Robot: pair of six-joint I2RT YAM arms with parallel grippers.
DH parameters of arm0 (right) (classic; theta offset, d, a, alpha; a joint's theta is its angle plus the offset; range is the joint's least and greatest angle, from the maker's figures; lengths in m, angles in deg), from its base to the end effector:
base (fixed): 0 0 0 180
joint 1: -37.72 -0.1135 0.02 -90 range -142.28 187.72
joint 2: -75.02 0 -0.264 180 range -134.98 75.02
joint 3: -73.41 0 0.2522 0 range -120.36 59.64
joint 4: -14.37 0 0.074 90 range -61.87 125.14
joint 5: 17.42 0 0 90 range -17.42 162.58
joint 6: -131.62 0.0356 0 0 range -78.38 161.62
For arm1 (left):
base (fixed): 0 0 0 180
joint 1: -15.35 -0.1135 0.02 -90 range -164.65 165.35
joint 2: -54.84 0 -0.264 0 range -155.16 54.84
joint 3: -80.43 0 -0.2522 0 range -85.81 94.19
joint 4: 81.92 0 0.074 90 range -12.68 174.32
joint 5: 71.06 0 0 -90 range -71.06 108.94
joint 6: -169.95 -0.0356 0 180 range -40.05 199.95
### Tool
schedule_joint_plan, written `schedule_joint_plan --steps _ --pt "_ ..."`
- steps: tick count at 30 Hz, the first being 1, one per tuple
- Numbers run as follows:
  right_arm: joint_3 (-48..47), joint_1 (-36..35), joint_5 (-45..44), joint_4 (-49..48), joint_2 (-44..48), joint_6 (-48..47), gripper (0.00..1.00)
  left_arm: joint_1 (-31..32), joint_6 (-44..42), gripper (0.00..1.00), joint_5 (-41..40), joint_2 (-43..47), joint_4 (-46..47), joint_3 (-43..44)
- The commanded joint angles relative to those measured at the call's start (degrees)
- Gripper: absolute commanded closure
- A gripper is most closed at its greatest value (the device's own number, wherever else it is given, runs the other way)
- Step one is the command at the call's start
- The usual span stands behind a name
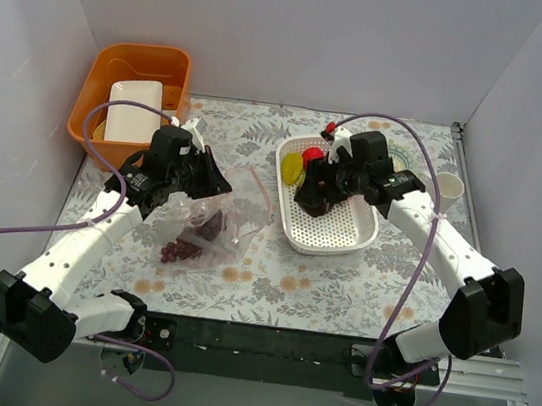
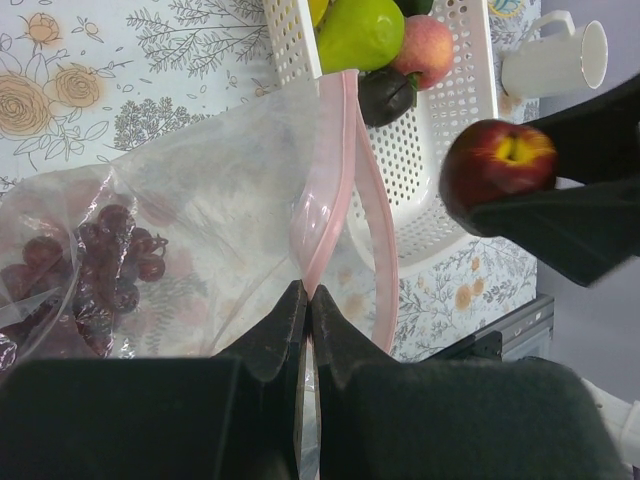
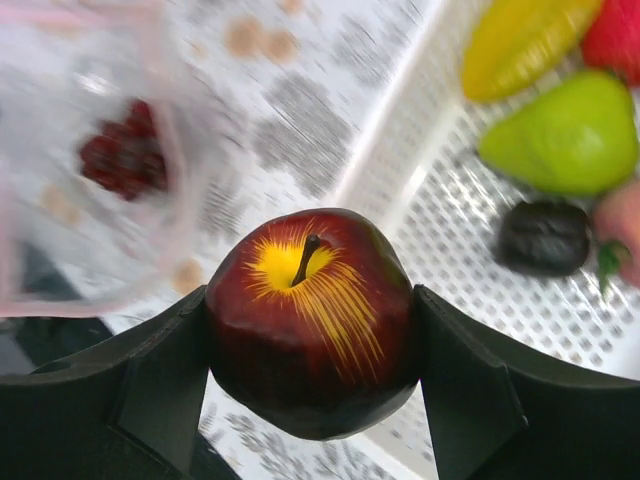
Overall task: Place the food in the zip-top bag and seal the zipper
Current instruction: Pick up the fake fruit from the bin, then place the fake fruit in the zipper food storage bag.
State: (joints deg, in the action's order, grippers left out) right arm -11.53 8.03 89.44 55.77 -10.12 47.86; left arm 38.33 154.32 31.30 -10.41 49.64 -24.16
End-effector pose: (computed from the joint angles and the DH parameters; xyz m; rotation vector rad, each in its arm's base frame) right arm 0.2821 0.1727 0.3039 -0.6290 2.2627 0.6552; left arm 0.2208 -0.1019 0.3304 -0.9590 2.2937 -1.0812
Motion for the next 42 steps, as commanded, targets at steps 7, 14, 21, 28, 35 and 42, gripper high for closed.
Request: schedule_joint_plan --steps 7,14,21,28,35,42 --pt "-8.4 -11.2 5.5 -15.0 1.0 15.3 0.65 -0.3 0.3 1.0 1.5 -0.1 0.5 2.8" --pt "-7.2 -14.4 3.7 -16.8 -4.1 15.9 0.62 -0.3 0.8 1.0 1.5 0.8 0.4 3.9" --pt "-8.9 -15.7 2.5 -15.8 -5.6 14.0 0.13 -0.3 0.7 1.0 1.1 1.6 -0.2 4.3" --pt "-11.3 -15.6 -3.8 -12.2 -0.8 10.9 0.02 -0.3 0.5 1.0 0.8 1.7 -0.5 4.5" --pt "-8.1 -12.0 -21.3 -6.7 3.1 12.7 0.02 -0.3 0.3 1.0 1.0 1.4 -0.7 5.3" --pt "-3.8 -0.5 -22.0 0.4 -1.1 17.5 0.02 -0.3 0.5 1.0 0.6 2.3 -0.7 4.5"
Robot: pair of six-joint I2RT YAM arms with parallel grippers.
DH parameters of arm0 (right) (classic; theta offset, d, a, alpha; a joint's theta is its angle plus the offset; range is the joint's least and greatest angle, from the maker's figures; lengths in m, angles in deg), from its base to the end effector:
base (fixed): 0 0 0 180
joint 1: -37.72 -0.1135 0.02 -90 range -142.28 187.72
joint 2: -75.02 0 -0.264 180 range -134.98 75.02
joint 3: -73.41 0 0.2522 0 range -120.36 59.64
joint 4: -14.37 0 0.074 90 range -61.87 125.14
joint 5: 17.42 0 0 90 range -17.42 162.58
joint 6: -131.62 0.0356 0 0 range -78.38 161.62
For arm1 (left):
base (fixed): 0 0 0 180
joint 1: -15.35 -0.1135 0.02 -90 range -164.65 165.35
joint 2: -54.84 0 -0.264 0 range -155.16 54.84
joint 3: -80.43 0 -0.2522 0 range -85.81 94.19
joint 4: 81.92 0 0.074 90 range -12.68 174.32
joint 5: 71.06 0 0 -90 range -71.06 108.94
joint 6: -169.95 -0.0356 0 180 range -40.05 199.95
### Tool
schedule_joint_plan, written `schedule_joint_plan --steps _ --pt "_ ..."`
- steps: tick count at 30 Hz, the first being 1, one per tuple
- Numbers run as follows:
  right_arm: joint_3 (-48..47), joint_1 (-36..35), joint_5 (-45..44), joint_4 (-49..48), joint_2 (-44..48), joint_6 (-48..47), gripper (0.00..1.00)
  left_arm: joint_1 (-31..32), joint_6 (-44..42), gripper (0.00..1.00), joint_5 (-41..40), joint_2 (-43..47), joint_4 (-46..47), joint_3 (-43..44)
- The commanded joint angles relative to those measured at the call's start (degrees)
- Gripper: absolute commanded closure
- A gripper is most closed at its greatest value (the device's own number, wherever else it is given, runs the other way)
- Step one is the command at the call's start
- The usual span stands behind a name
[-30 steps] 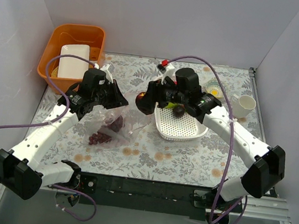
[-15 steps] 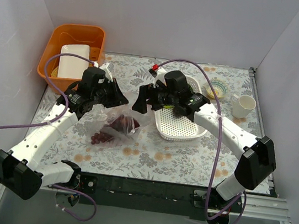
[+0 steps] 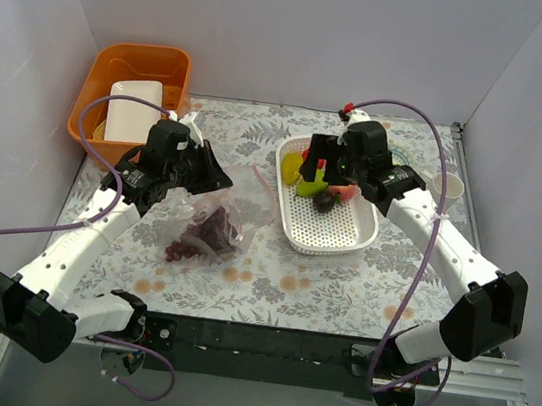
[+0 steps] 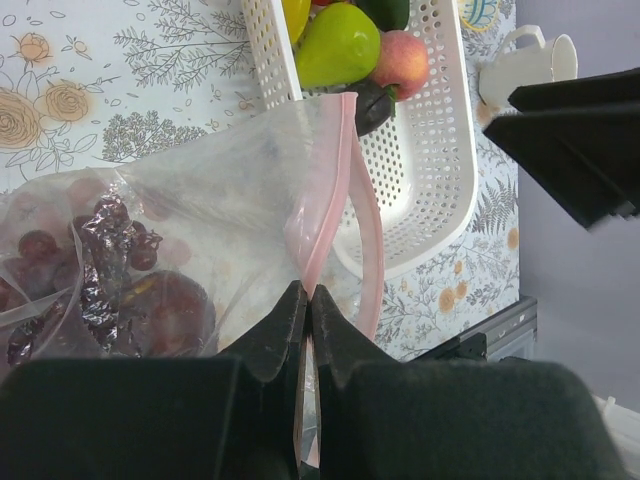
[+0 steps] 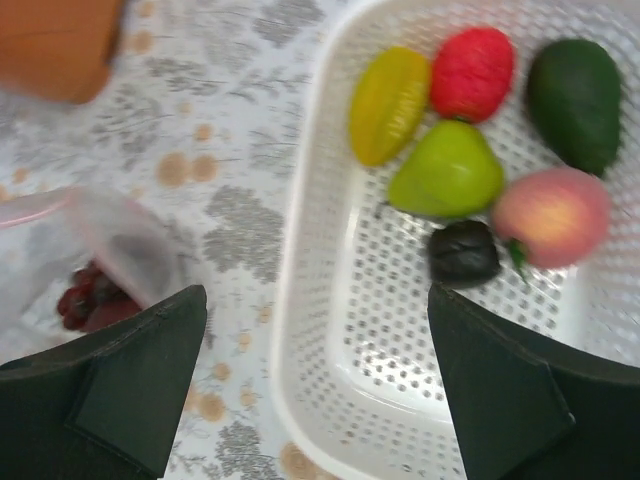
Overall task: Place the food in the zip-top bag and seal the zipper
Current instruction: Place the fake fruit in the zipper food storage bag, then pick up the fake fruit from the bin.
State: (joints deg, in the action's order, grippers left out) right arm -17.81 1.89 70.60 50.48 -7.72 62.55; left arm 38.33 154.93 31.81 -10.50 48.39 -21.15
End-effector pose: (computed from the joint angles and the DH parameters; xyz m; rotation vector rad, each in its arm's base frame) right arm 0.2708 0.1940 0.3618 -0.2509 2.0882 0.5731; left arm 0.2204 -0.1021 0.3457 -0.9525 2.2710 -1.1148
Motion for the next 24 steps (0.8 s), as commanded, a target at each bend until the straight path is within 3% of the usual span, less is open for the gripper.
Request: schedule_joint_plan --steps 1,6,24 --pt "2.4 6.7 -2.9 6.8 -4.7 3.1 0.02 -0.3 -0.2 1.0 0.2 2.4 0.6 1.5" --pt "1.9 9.6 -3.4 7.5 -11.2 2.2 0.02 -0.3 -0.1 1.0 -0.1 2.3 0.5 1.5" --pt "1.2 11.4 -3.7 3.8 -20.5 0.9 0.04 -0.2 -0.4 1.0 -0.9 2.2 0.1 1.4"
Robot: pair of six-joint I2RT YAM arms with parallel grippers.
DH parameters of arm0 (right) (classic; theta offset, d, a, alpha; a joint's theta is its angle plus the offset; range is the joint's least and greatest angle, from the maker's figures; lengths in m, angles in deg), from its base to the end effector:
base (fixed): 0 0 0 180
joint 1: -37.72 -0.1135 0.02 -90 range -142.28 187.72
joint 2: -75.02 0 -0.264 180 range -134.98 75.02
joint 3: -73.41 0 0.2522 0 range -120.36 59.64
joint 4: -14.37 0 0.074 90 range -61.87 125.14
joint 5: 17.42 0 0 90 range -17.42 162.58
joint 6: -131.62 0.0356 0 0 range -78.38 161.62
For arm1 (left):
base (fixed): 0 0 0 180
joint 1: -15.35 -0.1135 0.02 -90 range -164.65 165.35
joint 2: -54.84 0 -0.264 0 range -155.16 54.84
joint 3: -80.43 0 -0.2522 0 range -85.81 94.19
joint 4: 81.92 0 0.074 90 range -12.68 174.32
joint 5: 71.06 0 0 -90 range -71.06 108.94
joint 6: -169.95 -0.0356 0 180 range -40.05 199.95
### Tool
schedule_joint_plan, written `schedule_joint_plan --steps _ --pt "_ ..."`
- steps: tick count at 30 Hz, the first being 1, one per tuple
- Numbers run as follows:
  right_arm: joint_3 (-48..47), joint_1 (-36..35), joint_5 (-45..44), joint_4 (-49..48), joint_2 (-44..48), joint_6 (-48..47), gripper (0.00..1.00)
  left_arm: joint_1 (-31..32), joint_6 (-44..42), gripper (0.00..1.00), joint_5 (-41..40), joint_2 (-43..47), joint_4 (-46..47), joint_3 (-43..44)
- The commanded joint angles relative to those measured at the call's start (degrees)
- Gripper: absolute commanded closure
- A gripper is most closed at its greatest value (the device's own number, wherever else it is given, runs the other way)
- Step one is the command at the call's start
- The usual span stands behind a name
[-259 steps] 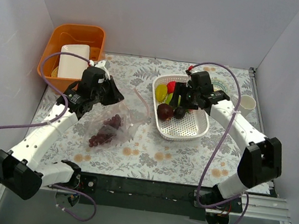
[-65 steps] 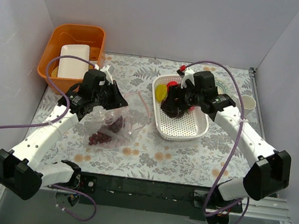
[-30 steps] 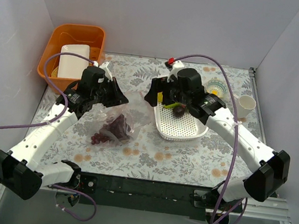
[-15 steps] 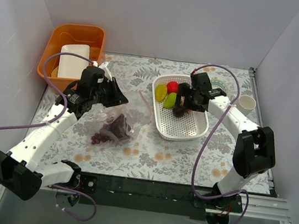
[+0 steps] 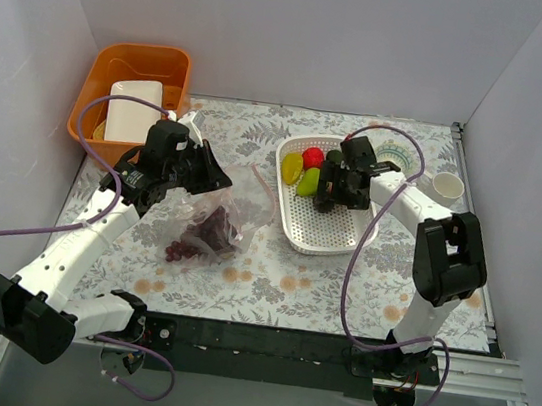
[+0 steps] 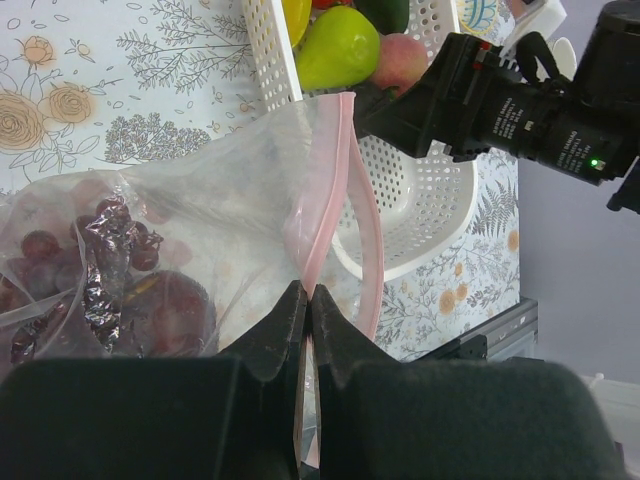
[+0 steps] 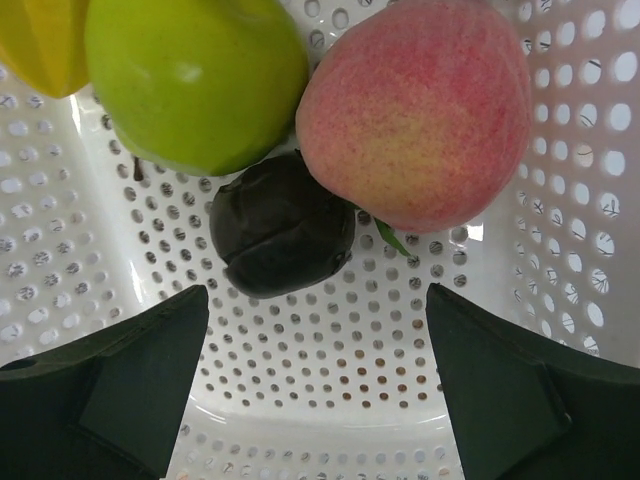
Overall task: Place the food in the zip-top bag and seal the zipper
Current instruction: Pick up the fake fruit from the bin.
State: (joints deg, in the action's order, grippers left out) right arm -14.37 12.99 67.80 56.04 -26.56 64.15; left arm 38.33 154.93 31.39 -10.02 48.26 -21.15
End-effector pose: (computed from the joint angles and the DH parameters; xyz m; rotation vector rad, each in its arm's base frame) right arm 0.3464 0.1563 0.2218 -0.0159 2.5486 0.2200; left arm 0.2186 -0.1010 0.3473 -0.9524 2.2615 -1.1120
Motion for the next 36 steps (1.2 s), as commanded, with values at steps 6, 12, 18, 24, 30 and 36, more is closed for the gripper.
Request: schedule_joint_plan --steps 6,12,18,24,30,36 --pt "-2.7 0.3 -1.3 -2.3 -4.1 -0.8 0.04 -0.2 -0.3 1.0 -0.6 1.6 0.0 1.5" --pt "-3.6 0.3 0.2 -5.1 -5.5 -0.9 0.05 -0.3 -0.4 1.0 -0.5 1.4 -0.1 1.7" --pt "-5.0 0.3 1.9 -6.9 -7.3 -0.2 0.07 -0.3 0.0 1.0 -0.6 1.5 -0.2 1.8" --pt "-5.6 0.3 2.9 -6.4 -9.7 0.8 0.23 -0.3 -0.1 1.0 -0.7 1.7 -0.2 1.3" --pt "-2.5 0.3 2.8 -6.4 -7.9 0.7 0.41 -0.3 0.0 1.0 -1.0 2.2 -0.3 0.6" --pt "0.2 0.2 3.6 -6.5 -2.8 0.4 0.62 -0.3 0.1 1.0 -0.8 2.1 0.0 0.7"
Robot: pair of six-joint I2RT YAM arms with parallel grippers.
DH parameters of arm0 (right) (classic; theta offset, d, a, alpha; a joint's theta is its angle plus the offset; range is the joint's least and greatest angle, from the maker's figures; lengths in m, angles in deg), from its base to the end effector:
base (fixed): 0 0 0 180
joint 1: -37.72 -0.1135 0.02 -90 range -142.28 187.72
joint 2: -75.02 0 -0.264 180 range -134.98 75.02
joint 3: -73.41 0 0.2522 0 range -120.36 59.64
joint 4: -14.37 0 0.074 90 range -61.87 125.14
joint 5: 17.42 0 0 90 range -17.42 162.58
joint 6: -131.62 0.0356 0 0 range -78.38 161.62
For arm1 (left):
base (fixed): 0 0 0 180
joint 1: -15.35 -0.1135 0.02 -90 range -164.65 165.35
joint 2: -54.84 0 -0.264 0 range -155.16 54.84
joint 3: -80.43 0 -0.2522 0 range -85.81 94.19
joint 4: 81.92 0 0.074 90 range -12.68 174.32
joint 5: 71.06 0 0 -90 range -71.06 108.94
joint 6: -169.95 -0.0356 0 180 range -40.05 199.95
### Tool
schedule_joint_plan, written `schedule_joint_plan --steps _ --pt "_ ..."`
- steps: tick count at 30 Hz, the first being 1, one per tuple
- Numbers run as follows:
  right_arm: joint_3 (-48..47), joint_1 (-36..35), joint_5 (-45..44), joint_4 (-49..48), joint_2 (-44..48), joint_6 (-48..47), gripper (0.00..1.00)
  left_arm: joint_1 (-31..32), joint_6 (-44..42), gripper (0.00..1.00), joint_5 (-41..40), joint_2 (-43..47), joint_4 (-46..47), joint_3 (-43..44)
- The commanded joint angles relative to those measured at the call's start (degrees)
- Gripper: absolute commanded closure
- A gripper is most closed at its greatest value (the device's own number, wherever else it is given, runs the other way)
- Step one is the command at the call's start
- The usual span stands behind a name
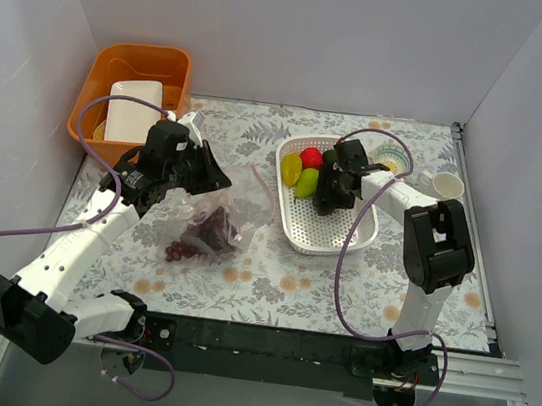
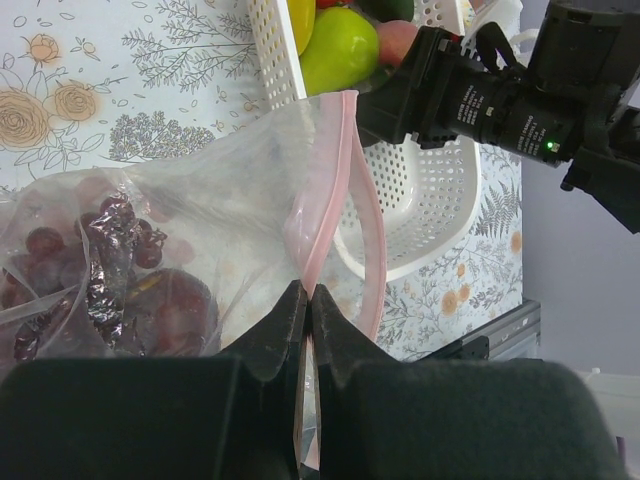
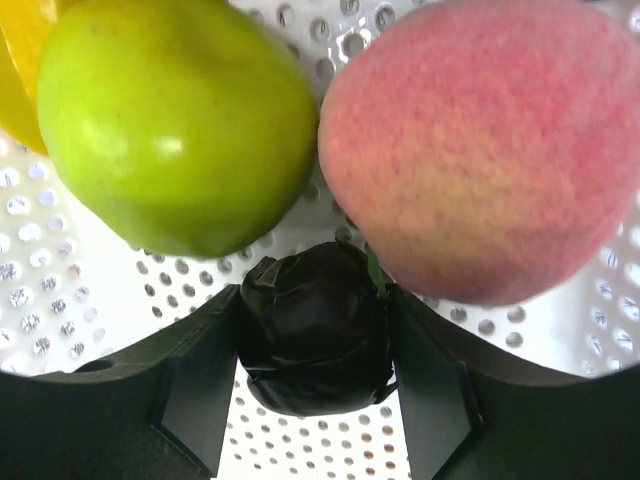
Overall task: Place the food in the zip-top bag and seal the zipper
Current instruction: Pick up the fake fruit from the bin, then place the fake fruit in the zipper food storage bag.
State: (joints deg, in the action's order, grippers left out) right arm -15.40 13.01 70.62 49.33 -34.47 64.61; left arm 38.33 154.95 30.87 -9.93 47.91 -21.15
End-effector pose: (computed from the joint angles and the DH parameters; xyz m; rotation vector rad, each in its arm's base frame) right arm 0.3692 0.1686 0.1829 -0.0249 2.5654 0.2806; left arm 0.2181 -0.1005 0.3471 -0.9592 2.2602 -1.1003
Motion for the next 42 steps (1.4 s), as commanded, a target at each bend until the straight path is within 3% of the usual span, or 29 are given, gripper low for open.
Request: schedule_joint_plan --steps 1,8,13,21,27,31,34,39,42 --pt "1.8 0.0 1.5 0.5 6.2 0.0 0.62 -0.3 0.0 1.0 -0.1 2.0 0.4 0.8" --pt "6.1 -2.0 7.2 -0.8 20.4 1.3 0.6 -0.2 0.1 1.0 0.4 1.5 0.9 0.6" --pt "6.5 -7.5 10.6 -5.3 28.3 2.6 0.59 -0.2 0.1 1.0 0.6 1.3 1.3 0.4" --pt "0.9 -17.6 11.6 -9.2 26.0 3.3 0.57 -0.2 0.0 1.0 0.7 1.3 1.2 0.4" --pt "-3.1 -20.6 12.9 -8.9 20.4 0.8 0.56 -0.3 0.1 1.0 0.8 1.5 1.1 0.3" --pt "-6.4 -21.4 14.9 -6.3 17.2 -1.6 0.45 -0.3 0.2 1.0 1.0 1.5 1.1 0.5" --pt "-9.8 -21.5 15.6 -3.0 15.5 -4.3 0.14 -0.3 0.2 1.0 1.2 1.3 1.3 0.7" --pt "-10.2 -20.8 9.3 -2.5 19.0 -5.7 0.02 -0.3 0.0 1.0 0.9 0.9 1.0 1.2" --pt "-11.8 -19.7 7.0 -1.3 20.0 -6.3 0.02 -0.3 -0.1 1.0 1.2 0.8 1.2 1.0"
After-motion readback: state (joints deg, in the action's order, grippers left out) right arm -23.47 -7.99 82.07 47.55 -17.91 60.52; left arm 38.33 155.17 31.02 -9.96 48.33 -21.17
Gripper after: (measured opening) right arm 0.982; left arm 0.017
